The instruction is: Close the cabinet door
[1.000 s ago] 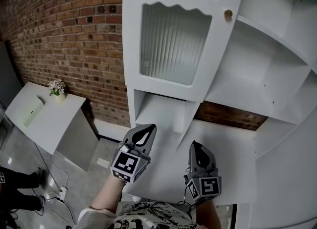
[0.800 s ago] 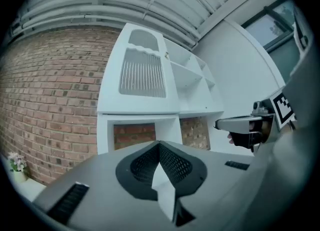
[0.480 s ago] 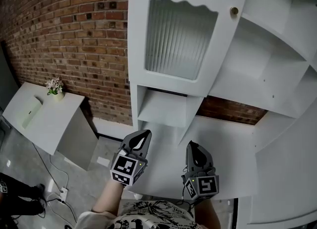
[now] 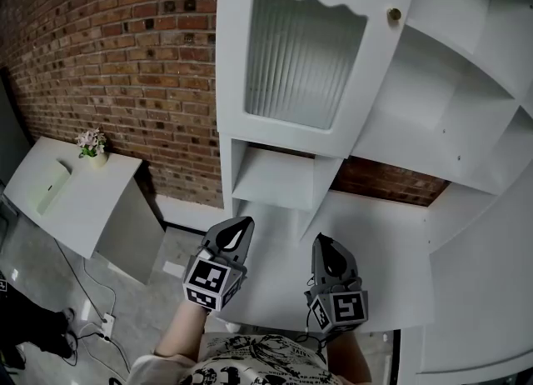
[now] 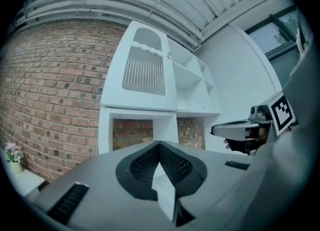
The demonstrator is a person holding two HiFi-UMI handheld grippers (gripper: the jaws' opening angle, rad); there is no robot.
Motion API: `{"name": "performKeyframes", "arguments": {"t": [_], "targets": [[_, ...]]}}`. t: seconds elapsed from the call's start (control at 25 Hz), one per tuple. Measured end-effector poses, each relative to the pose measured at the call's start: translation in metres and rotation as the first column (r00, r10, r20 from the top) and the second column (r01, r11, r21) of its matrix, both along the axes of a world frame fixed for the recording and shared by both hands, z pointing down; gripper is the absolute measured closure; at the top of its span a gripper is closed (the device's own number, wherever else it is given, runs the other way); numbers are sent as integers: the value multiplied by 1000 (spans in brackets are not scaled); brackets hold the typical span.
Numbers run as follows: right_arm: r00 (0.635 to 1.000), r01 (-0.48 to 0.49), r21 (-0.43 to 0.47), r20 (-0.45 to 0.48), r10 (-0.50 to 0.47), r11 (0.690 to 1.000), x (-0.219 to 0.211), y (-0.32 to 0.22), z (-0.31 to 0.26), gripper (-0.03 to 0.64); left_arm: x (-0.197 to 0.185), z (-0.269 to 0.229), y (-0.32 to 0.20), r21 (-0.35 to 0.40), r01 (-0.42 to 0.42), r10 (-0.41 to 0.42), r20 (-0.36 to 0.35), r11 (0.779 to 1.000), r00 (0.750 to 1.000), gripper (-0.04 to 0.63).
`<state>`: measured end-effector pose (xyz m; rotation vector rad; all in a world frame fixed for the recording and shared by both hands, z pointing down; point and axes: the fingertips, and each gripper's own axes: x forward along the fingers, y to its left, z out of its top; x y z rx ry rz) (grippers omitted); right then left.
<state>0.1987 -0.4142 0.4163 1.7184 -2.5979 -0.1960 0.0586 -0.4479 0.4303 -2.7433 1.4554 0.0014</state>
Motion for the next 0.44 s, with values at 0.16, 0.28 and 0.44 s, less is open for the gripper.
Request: {"name": "performKeyframes", "arguments": {"t": [0.16,0.28,0.44], "targets": [[1000,-1,2,4,1,1000,3,1,-4,611,4,-1,3,-2,-16,16,4,1000,1000,584],[1000,-4,2,4,4,1000,5,2,-5,611,8,-4,6,5,-26,25,6,1000,1000,584],[1000,2,3,3,-2,1000,5,3,-4,611,14,-7,11,14,-49,49,-2,999,999,584]]}}
